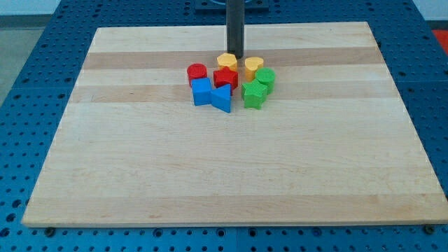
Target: Slide green circle along with bunch of blocks towards left
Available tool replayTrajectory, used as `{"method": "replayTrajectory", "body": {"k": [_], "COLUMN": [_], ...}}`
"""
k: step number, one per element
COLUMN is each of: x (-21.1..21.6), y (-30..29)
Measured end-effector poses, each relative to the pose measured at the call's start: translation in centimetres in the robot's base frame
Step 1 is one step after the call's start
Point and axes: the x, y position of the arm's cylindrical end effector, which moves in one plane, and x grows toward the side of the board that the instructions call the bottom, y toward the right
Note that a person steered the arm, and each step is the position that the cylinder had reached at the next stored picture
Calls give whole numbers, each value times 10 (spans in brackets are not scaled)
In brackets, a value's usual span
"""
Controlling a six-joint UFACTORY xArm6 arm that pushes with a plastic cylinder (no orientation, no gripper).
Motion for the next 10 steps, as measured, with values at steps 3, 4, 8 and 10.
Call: {"method": "replayTrajectory", "body": {"k": [3,4,8,10], "x": [-1,-1,84,84], "y": [-18,6,81,53]}}
